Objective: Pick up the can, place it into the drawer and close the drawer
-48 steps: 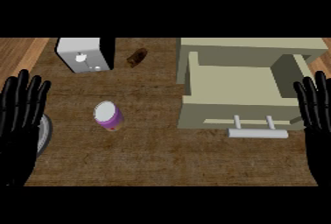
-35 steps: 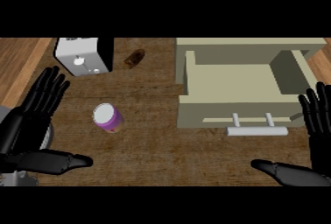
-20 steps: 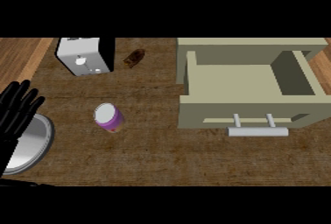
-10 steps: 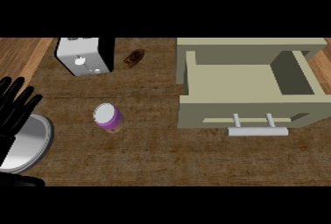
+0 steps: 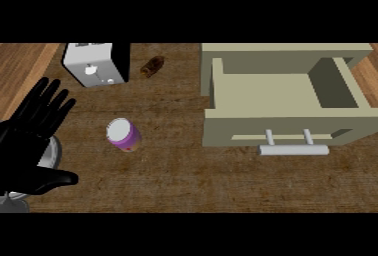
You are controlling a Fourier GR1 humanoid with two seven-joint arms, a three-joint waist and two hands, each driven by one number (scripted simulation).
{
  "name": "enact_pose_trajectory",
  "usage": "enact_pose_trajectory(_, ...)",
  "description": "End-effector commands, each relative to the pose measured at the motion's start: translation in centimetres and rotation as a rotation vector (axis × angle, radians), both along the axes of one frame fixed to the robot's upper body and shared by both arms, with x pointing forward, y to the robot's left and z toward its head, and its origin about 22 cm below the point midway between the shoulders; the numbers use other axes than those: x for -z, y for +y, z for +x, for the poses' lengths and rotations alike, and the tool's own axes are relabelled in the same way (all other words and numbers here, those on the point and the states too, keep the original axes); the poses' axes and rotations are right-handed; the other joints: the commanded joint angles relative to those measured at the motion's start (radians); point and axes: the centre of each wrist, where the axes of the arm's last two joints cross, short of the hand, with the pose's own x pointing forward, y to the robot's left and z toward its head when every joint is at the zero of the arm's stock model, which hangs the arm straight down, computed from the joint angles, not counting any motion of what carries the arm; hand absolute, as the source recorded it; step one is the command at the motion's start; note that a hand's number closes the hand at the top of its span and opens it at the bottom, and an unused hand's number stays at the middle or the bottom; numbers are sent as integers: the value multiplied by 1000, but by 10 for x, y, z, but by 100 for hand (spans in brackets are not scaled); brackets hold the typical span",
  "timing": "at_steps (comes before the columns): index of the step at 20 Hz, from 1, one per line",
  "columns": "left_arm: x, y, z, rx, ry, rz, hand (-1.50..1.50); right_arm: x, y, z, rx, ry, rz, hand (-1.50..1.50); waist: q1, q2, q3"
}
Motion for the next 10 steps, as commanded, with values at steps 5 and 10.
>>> enact_pose_trajectory(5, 41, -22, 17, -22, 32, 18, -150, 5, -4, -22, -2, 11, 0, -150, -2, 0, 0)
enact_pose_trajectory(10, 65, -17, 35, -23, 58, 25, -150, 4, -19, -17, 11, 3, 15, -150, 1, 1, 0)
